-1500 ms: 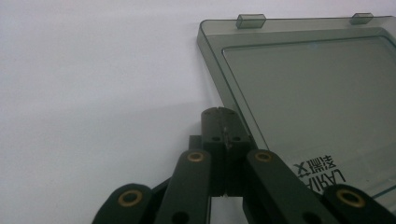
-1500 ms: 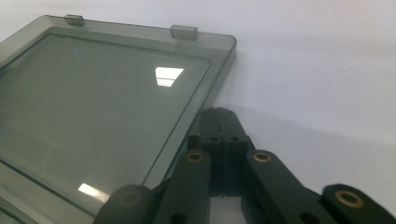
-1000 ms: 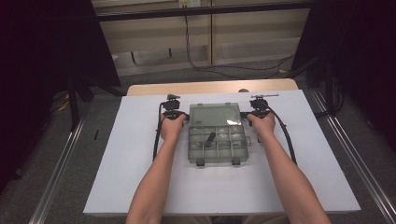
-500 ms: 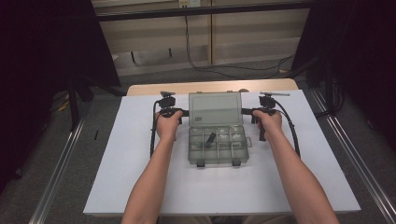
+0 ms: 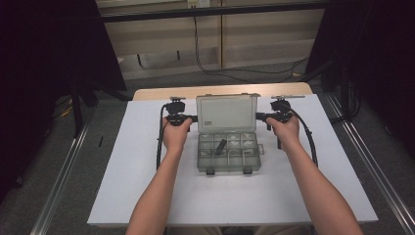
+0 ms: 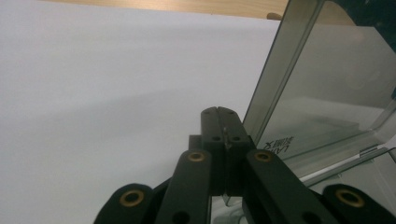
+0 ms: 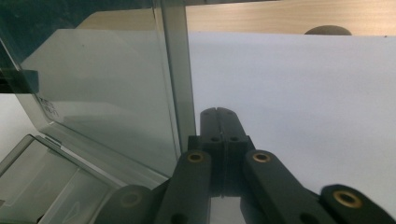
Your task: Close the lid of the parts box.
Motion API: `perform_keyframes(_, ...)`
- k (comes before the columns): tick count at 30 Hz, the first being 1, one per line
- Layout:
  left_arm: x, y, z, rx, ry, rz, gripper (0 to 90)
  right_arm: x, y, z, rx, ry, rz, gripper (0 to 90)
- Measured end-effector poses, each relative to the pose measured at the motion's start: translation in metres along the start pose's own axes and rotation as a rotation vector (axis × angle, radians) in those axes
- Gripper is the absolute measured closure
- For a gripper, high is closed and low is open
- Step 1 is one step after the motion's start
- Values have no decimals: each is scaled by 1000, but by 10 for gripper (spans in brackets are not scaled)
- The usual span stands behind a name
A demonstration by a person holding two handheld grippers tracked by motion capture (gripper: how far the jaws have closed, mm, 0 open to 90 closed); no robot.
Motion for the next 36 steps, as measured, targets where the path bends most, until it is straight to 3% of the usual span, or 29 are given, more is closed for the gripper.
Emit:
perform_keyframes(9, -9, 8, -8, -13, -47, 41, 900, 10, 8, -3, -11, 81, -56, 900)
perform_keyframes(14, -12, 10, -10, -15, -62, 64, 900, 12, 10, -5, -21, 104, -59, 900)
perform_keyframes(28, -20, 16, -15, -9, -90, 108, 900, 19, 18, -9, -20, 126, -82, 900)
perform_keyframes(36, -22, 19, -19, -5, -100, 119, 900, 21, 22, -14, -27, 117, -70, 900)
Point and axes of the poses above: each handheld gripper's, and its own axes: y roughly backward along the jaws, z roughly out of its top, x roughly to its left, the point moved 1 cm from there along -y, roughly forward along the jaws, and after that the axes turned 5 degrees about x, right-handed, at the moved point
